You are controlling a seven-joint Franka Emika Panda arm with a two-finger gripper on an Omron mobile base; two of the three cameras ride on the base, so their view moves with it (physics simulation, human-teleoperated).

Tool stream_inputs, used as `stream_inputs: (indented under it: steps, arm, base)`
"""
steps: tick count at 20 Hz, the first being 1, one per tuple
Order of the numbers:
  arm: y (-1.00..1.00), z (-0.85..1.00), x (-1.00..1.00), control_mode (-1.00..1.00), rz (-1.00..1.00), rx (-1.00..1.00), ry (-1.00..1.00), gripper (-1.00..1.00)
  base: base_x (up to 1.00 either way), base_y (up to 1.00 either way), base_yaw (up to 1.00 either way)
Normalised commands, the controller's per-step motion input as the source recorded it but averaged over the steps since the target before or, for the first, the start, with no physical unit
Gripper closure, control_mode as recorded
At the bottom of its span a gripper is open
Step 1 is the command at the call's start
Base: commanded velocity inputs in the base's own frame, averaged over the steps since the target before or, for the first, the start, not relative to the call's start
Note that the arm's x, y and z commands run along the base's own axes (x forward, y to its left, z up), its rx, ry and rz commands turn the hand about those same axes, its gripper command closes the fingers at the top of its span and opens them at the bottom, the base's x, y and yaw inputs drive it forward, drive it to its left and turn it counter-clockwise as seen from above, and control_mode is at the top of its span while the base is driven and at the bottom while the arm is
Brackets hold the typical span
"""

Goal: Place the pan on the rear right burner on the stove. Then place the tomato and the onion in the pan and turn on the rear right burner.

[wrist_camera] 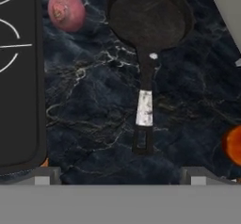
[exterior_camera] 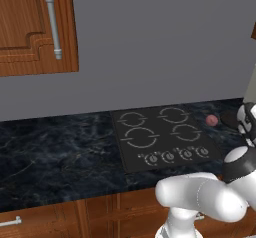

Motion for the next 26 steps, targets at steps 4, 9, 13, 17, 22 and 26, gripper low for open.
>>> stream_inputs:
  steps: [4,9,13,17,22,26]
  arm:
    - [-0.11,-0.23,0.00,-1.00,0.00,-0.01,0.00,-1.00]
    - [-0.28,-0.19,0.00,-1.00,0.00,0.00,0.00,-1.00]
    - [-0.24,-0.15,0.01,-1.00,0.00,0.02,0.00,-1.00]
    - [-0.09,-0.03,0.14,-1.00,0.00,0.04,0.00,-1.00]
    - [0.00,0.00,0.24,-1.00,0.00,0.02,0.00,-1.00]
    - [0.00,-0.03,0.28,-1.00,0.00,0.00,0.00,-1.00]
  base:
    - [0.00,0.00,0.00]
    - [0.00,0.00,0.00]
    - [0.00,0.00,0.00]
    - [0.00,0.00,0.00]
    - [0.00,0.00,0.00]
    - [0.00,0.00,0.00]
